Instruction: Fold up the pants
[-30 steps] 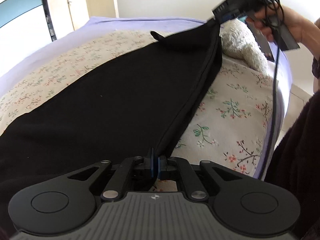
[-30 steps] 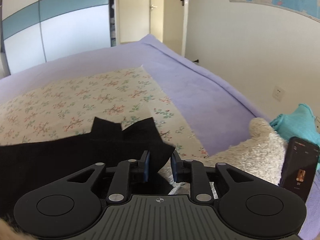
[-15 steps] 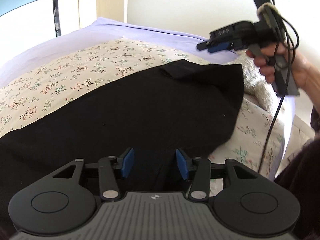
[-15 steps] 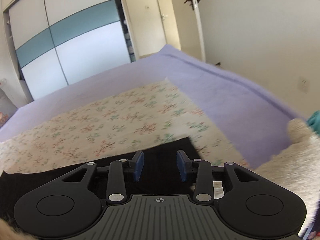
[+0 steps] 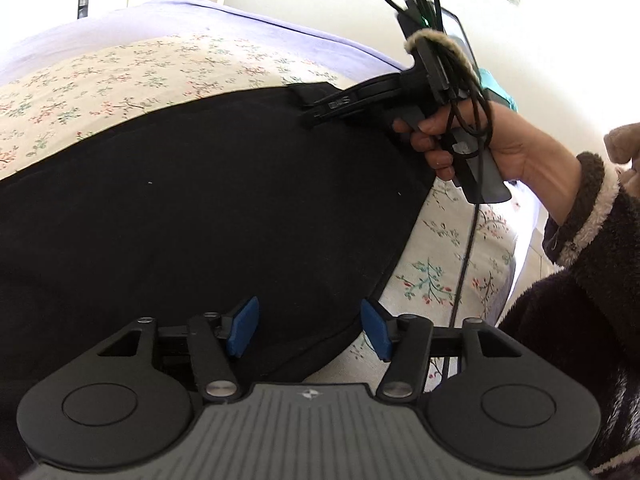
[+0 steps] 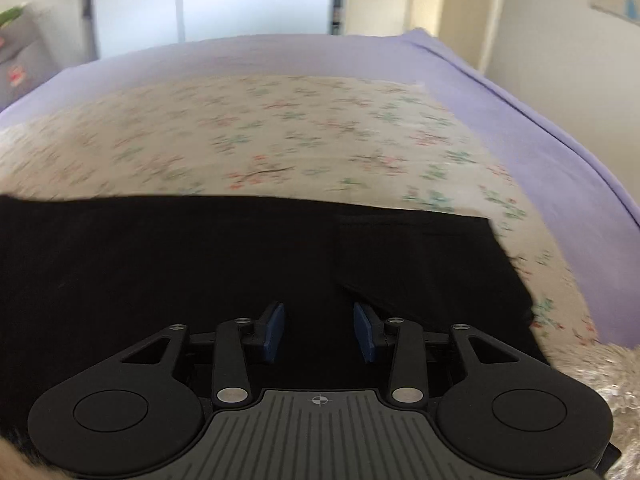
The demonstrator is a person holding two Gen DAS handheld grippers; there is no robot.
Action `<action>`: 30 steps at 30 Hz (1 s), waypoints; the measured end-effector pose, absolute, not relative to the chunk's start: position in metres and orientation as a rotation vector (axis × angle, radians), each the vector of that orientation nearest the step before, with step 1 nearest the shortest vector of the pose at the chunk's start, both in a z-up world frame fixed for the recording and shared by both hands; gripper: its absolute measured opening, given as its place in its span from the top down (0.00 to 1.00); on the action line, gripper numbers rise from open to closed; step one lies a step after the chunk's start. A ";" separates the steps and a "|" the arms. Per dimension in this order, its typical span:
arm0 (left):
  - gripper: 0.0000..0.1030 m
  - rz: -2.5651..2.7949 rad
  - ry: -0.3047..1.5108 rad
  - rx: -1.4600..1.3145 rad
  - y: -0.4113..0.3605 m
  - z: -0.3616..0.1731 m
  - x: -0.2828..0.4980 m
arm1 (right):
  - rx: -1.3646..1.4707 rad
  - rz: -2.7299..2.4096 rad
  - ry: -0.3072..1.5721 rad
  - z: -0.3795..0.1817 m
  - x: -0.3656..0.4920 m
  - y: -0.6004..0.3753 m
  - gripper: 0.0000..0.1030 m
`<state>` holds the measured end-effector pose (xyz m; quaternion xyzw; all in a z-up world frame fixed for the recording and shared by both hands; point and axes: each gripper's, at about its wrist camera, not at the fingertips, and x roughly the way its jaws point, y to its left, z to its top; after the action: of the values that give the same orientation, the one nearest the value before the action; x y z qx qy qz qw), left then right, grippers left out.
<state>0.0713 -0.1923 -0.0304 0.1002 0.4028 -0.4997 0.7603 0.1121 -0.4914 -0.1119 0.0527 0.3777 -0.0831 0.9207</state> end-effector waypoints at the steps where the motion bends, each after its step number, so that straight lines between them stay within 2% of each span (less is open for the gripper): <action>1: 0.05 -1.081 0.871 0.216 -0.191 -0.029 0.072 | 0.127 -0.221 0.769 -0.112 0.112 -0.504 0.65; 4: 0.03 -1.046 0.839 0.210 -0.185 -0.024 0.077 | 0.137 -0.481 0.679 -0.108 0.105 -0.536 0.66; 9: 0.00 -0.953 0.766 0.178 -0.163 -0.013 0.089 | 0.426 -0.506 0.495 -0.080 0.073 -0.586 0.61; 14: 0.00 -0.725 0.672 0.206 -0.138 -0.007 0.104 | 0.496 -0.424 0.512 -0.075 0.076 -0.583 0.59; 17: 0.00 -0.610 0.627 0.235 -0.118 -0.001 0.117 | 0.447 -0.355 0.552 -0.073 0.090 -0.559 0.48; 19: 0.00 -0.534 0.603 0.254 -0.104 0.002 0.128 | 0.406 -0.306 0.577 -0.071 0.102 -0.541 0.37; 26: 0.00 -0.265 0.544 0.155 -0.044 0.004 0.172 | 0.321 -0.150 0.641 -0.065 0.138 -0.473 0.23; 30: 0.00 -0.177 0.668 0.031 -0.016 0.001 0.199 | 0.242 -0.052 0.672 -0.060 0.157 -0.422 0.17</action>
<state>0.1990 -0.0164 0.0013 0.0151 0.3275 -0.0866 0.9407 0.1569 -0.4218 -0.0600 0.1186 0.3290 -0.0252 0.9365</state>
